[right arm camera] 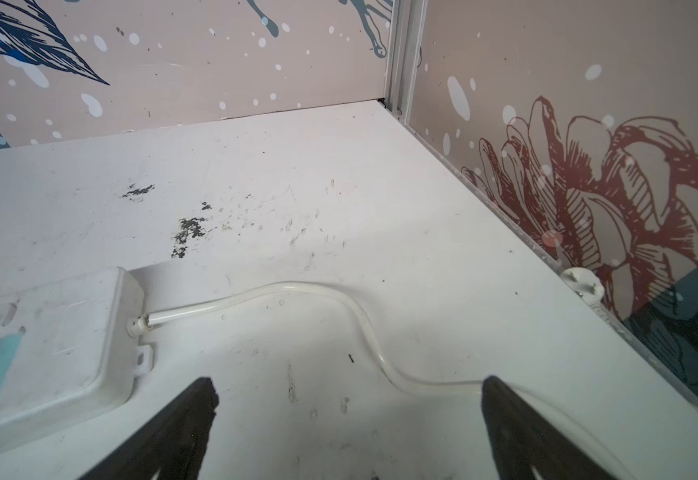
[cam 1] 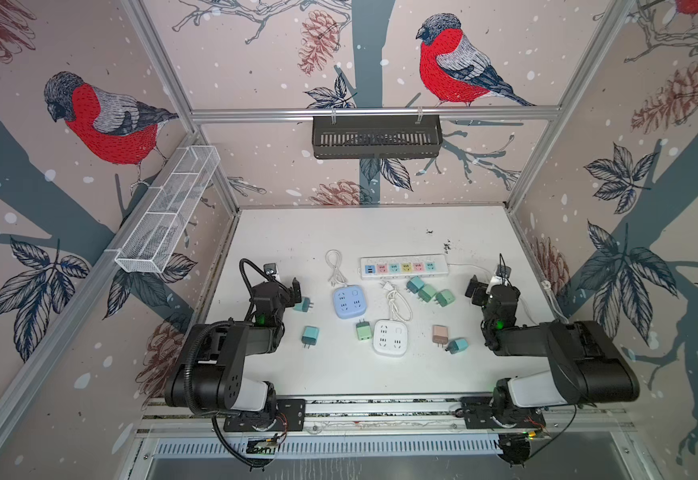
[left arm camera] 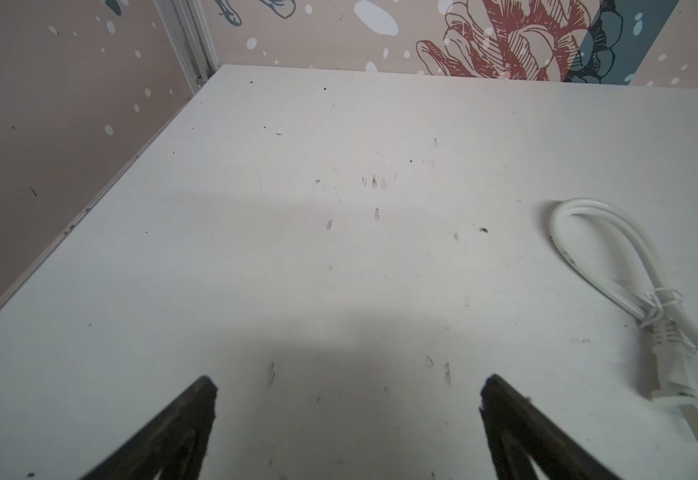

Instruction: Insert the plug

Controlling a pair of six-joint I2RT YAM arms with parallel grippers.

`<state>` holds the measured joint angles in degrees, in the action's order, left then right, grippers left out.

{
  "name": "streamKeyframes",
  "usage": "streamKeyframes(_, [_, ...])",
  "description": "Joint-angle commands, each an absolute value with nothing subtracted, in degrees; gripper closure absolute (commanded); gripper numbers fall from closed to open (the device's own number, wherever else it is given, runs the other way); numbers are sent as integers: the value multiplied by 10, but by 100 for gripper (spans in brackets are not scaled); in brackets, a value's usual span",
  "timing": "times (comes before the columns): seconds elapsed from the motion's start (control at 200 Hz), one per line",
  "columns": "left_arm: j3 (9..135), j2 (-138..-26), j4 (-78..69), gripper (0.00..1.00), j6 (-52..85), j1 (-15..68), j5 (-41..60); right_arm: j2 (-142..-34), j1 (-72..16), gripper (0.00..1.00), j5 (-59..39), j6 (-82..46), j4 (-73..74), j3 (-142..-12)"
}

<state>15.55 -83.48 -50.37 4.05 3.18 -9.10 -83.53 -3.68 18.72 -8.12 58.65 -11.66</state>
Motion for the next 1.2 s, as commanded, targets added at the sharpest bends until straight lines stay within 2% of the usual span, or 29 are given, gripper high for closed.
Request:
streamKeyframes(0.0, [165, -861, -634, 1, 19, 29, -108, -861, -41, 1, 222, -62, 711, -124])
streamKeyframes(0.986, [166, -862, -633, 1, 18, 28, -107, -860, -42, 1, 224, -62, 713, -122])
streamKeyframes(1.101, [155, -839, -636, 1, 16, 30, -100, -831, -54, 1, 250, -54, 702, -120])
streamKeyframes(1.196, [150, -752, -559, 1, 19, 37, -98, -782, -88, 1, 332, -44, 637, -135])
